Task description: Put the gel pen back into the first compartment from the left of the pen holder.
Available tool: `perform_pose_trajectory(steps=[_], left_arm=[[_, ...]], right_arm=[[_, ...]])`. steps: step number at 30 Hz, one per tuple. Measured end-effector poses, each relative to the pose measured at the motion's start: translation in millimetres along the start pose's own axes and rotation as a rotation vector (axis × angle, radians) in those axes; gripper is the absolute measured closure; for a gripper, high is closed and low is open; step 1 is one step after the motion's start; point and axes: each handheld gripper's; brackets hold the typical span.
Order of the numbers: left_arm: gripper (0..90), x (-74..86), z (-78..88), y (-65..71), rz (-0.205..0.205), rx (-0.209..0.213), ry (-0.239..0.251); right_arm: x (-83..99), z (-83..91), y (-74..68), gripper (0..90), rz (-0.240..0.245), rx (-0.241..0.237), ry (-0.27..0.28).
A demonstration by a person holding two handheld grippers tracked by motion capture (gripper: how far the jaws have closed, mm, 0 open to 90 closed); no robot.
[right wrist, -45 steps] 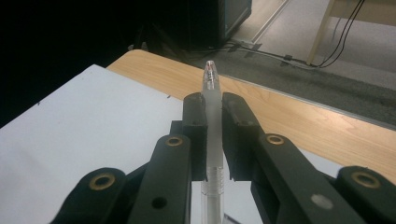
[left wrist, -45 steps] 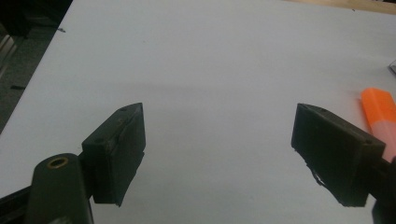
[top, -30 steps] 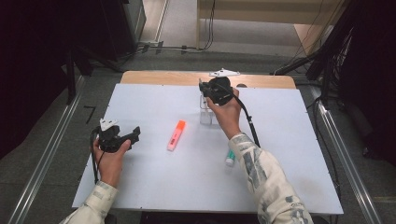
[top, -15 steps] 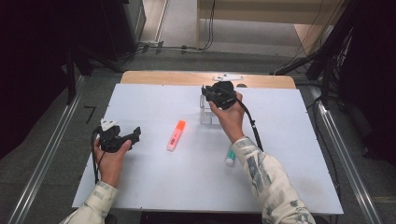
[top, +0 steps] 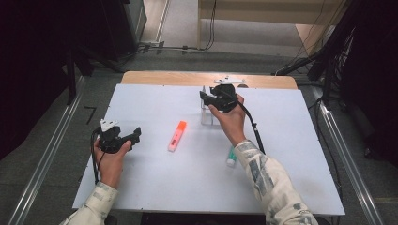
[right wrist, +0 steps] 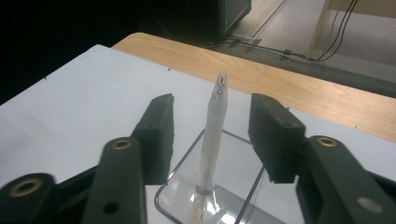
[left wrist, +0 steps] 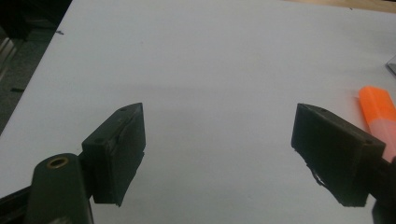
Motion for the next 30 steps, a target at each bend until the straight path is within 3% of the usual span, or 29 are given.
perform_pose_trajectory(steps=[10, 19, 30], left_arm=[[18.5, 0.1, -0.2, 0.8, -0.004, -0.001, -0.003], [18.5, 0.1, 0.0, 0.8, -0.004, 0.0, -0.004], [18.5, 0.3, -0.7, 1.6, -0.008, 0.0, -0.004]], right_arm=[[12.0, 13.3, 2.0, 24.2, 0.007, 0.02, 0.004], [21.8, 21.9, -1.6, 17.7, 0.02, 0.007, -0.029], [41.3, 37.2, 3.0, 17.2, 0.021, 0.009, -0.047]])
Point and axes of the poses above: each handheld gripper's, and its own axes: z roughly backward along the jaws, x roughly out of its underside, y roughly to its right, and after that the axes turned 4 degrees about -z, right-handed
